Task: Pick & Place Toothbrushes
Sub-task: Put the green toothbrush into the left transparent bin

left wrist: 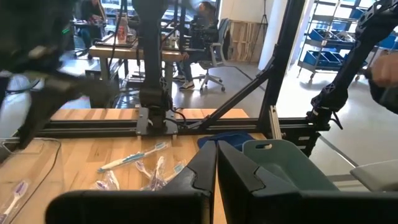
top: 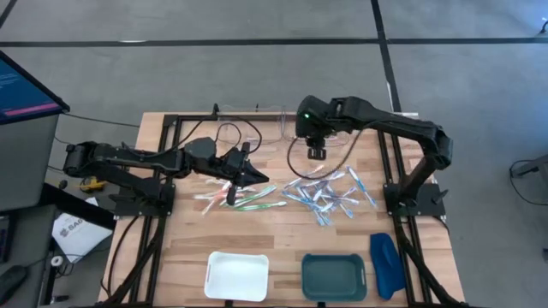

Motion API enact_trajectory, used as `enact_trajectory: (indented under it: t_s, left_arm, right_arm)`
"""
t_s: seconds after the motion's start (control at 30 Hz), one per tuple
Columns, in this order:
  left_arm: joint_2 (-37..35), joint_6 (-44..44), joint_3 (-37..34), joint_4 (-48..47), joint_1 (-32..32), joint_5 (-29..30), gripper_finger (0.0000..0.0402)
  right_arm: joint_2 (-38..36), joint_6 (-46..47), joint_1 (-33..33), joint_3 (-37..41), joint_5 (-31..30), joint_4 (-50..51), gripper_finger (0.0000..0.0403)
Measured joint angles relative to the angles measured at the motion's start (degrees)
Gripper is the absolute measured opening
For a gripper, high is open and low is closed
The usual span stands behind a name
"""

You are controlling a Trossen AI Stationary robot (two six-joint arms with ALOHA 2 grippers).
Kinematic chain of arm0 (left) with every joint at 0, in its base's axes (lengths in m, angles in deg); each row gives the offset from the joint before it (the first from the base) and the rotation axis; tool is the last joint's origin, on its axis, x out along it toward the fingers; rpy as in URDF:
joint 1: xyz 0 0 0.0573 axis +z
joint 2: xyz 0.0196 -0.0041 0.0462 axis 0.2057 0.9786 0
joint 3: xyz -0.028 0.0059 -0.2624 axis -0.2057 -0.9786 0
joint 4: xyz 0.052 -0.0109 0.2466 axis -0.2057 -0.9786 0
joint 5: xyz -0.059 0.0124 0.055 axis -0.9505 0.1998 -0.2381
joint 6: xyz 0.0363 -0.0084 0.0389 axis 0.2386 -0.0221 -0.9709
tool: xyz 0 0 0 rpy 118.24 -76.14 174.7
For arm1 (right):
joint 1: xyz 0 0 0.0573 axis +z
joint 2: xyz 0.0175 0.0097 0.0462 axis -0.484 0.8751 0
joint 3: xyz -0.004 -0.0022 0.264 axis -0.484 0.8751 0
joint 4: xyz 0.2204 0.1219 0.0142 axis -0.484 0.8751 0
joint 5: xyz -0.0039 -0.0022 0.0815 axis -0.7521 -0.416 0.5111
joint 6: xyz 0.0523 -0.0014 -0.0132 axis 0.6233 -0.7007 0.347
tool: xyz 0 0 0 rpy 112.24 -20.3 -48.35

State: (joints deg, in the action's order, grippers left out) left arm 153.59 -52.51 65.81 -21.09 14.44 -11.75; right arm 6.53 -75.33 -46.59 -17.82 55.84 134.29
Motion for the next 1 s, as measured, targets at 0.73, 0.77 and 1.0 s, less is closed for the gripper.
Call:
enact_trajectory:
  t_s: [0.73,0.77,1.0]
  left_arm:
    - [0.0,0.59,0.0,-0.08,-0.02,0.0,0.0008]
    - [0.0,0.59,0.0,-0.1,-0.02,0.0,0.0008]
    - [0.0,0.61,0.0,-0.12,-0.02,0.0,0.0008]
  right_arm:
    - [-4.42,16.57,14.01,0.04,0.02,11.72,0.0133]
    - [-4.42,16.7,14.31,0.04,0.0,11.7,0.0131]
    - [-4.4,18.64,15.43,0.04,-0.02,11.57,0.0122]
